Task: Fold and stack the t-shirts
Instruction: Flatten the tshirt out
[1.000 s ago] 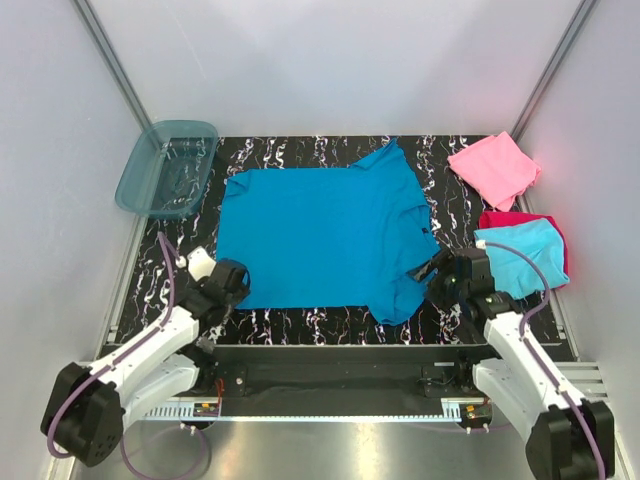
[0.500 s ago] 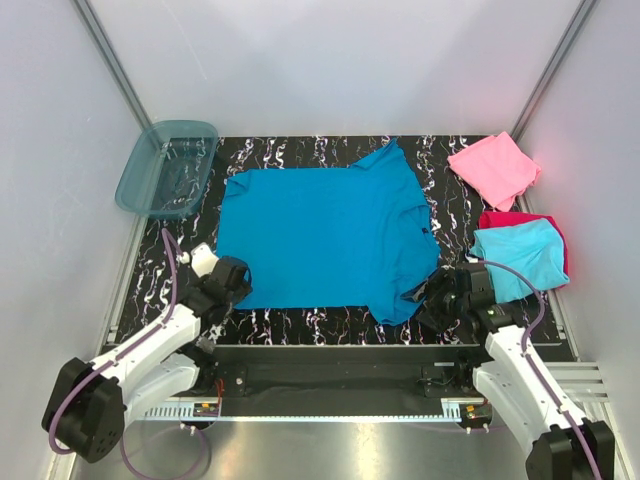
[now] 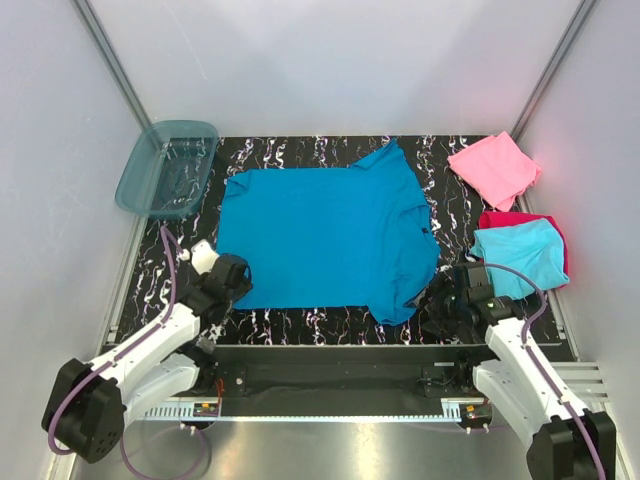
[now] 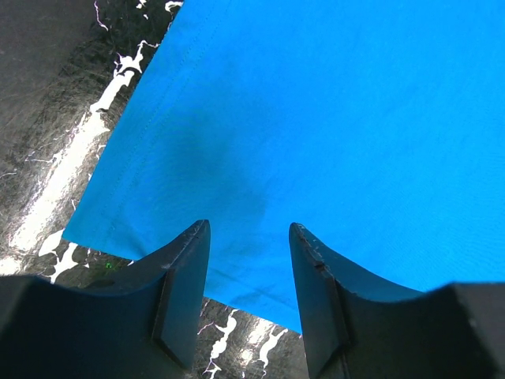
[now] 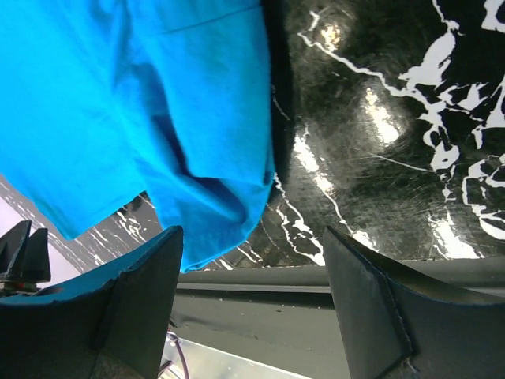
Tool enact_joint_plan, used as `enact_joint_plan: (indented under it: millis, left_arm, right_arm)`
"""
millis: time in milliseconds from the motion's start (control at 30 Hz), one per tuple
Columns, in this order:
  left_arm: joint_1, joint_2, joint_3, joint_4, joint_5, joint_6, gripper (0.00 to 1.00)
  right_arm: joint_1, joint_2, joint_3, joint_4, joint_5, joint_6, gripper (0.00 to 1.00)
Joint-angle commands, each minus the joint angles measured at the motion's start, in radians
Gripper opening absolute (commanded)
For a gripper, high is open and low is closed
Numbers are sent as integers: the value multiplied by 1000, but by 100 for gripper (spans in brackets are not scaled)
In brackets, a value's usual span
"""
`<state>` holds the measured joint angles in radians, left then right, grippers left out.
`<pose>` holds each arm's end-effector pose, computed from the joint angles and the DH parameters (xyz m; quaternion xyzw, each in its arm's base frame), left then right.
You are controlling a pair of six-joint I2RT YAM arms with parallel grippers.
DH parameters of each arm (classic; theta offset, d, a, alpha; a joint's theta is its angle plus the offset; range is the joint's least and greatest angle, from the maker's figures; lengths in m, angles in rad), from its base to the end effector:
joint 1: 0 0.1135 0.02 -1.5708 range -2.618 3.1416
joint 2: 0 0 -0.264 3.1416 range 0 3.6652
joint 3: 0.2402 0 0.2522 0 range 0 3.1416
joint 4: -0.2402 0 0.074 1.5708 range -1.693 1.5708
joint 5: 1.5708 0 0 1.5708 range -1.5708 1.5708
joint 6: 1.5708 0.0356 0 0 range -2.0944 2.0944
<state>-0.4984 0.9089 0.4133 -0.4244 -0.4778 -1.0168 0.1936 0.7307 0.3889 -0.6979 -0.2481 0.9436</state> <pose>0.1534 -0.0649 0.1740 -0.3091 0.8705 -0.0506 0.3797 0.1252 0.0334 0.1705 0.3205 0.9029 0.2408 0.1552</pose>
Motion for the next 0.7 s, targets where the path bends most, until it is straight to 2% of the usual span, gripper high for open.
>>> enact_joint_plan:
  millis: [0,233,667]
  left_arm:
    - [-3,-15,47,30,2,17,49]
    - [-3,-45,53,19,-1,20,49]
    - [-2,-70,79,-13,-15,30,49]
  right_arm:
    - [4,15,-13,60,-14,26,78]
    - [7,120,-12,161,-63,40,77]
    - [9,266,2,319,-42,50,74]
